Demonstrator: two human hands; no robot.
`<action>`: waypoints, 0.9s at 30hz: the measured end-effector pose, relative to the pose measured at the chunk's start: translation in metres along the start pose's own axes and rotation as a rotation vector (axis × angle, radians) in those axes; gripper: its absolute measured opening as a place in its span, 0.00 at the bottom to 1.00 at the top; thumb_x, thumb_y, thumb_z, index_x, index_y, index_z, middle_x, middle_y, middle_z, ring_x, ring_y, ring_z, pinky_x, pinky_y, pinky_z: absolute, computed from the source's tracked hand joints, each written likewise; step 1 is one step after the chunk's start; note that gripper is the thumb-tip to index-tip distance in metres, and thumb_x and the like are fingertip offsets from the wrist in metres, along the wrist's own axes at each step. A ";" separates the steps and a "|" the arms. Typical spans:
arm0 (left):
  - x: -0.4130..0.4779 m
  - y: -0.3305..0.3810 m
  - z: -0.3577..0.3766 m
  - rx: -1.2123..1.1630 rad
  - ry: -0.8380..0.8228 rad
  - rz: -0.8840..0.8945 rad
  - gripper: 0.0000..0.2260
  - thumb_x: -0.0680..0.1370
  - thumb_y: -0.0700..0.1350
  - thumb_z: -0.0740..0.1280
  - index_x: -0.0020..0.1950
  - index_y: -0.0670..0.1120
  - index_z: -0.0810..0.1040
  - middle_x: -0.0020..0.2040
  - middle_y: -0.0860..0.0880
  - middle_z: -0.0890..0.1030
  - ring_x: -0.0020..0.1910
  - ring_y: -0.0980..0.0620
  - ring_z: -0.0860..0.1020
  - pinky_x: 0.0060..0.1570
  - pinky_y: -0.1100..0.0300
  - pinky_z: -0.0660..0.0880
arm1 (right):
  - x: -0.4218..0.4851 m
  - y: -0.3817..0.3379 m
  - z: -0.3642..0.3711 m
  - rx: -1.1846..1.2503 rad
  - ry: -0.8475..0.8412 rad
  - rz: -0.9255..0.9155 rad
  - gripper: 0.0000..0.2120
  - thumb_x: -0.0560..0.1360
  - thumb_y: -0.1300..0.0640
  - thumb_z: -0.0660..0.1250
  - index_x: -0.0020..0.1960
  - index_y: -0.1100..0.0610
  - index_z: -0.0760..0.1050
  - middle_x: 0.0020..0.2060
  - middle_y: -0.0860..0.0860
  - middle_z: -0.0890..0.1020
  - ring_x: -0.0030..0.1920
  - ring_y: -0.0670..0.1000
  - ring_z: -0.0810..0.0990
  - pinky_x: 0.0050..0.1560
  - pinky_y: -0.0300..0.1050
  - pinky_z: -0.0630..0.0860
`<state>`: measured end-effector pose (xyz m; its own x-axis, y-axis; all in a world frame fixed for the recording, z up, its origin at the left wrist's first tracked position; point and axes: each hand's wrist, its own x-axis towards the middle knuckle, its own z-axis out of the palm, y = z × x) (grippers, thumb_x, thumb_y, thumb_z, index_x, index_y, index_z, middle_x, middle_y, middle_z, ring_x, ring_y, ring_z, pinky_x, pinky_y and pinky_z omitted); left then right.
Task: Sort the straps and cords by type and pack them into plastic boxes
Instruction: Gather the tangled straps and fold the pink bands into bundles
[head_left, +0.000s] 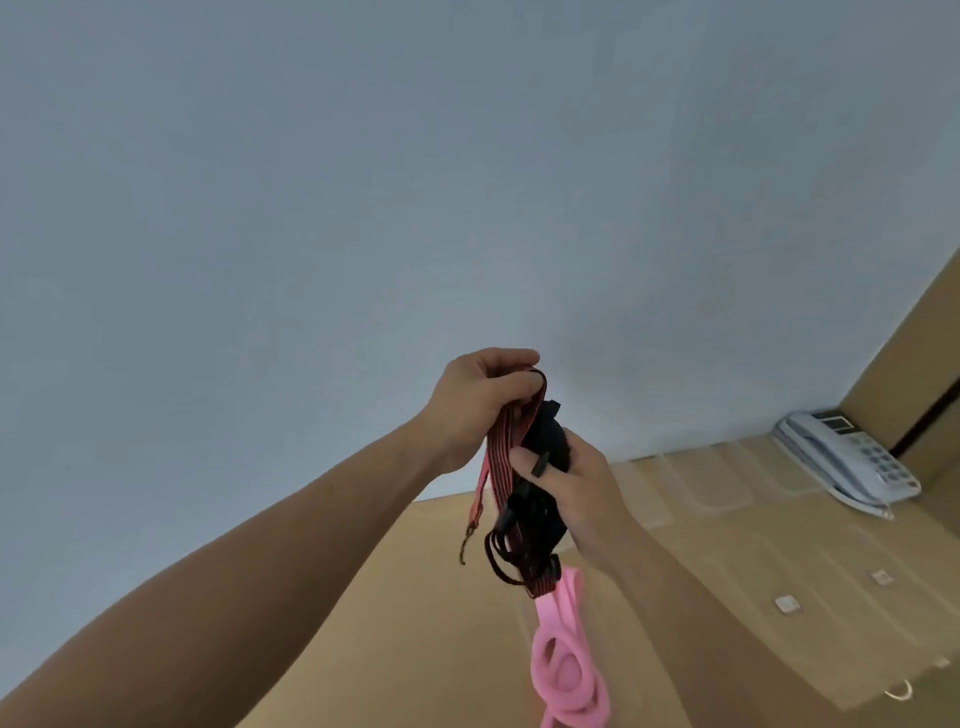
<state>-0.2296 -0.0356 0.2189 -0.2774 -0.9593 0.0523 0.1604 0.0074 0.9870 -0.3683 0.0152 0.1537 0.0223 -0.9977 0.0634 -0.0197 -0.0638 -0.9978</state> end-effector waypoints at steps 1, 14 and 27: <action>0.000 -0.001 0.018 -0.066 0.003 -0.020 0.11 0.76 0.35 0.70 0.58 0.42 0.80 0.40 0.47 0.81 0.36 0.52 0.79 0.41 0.60 0.77 | -0.005 -0.003 -0.009 -0.031 0.033 -0.016 0.17 0.66 0.49 0.75 0.50 0.56 0.78 0.43 0.57 0.83 0.42 0.53 0.82 0.47 0.49 0.80; -0.019 -0.037 0.220 0.361 -0.080 0.174 0.33 0.67 0.53 0.76 0.70 0.52 0.70 0.57 0.54 0.76 0.55 0.58 0.76 0.54 0.64 0.74 | -0.085 -0.025 -0.221 0.201 0.264 -0.091 0.12 0.70 0.57 0.74 0.53 0.56 0.81 0.50 0.59 0.84 0.52 0.63 0.83 0.55 0.63 0.79; -0.016 -0.126 0.309 -0.012 -0.438 -0.234 0.11 0.78 0.48 0.70 0.52 0.41 0.76 0.38 0.45 0.78 0.36 0.47 0.79 0.39 0.54 0.78 | -0.114 -0.015 -0.329 -0.032 0.256 0.018 0.13 0.78 0.53 0.69 0.55 0.61 0.78 0.52 0.62 0.82 0.53 0.63 0.81 0.58 0.62 0.77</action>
<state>-0.5377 0.0658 0.1401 -0.6790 -0.7261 -0.1087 0.0569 -0.1997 0.9782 -0.6994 0.1235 0.1686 -0.2325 -0.9712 0.0532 -0.0497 -0.0427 -0.9978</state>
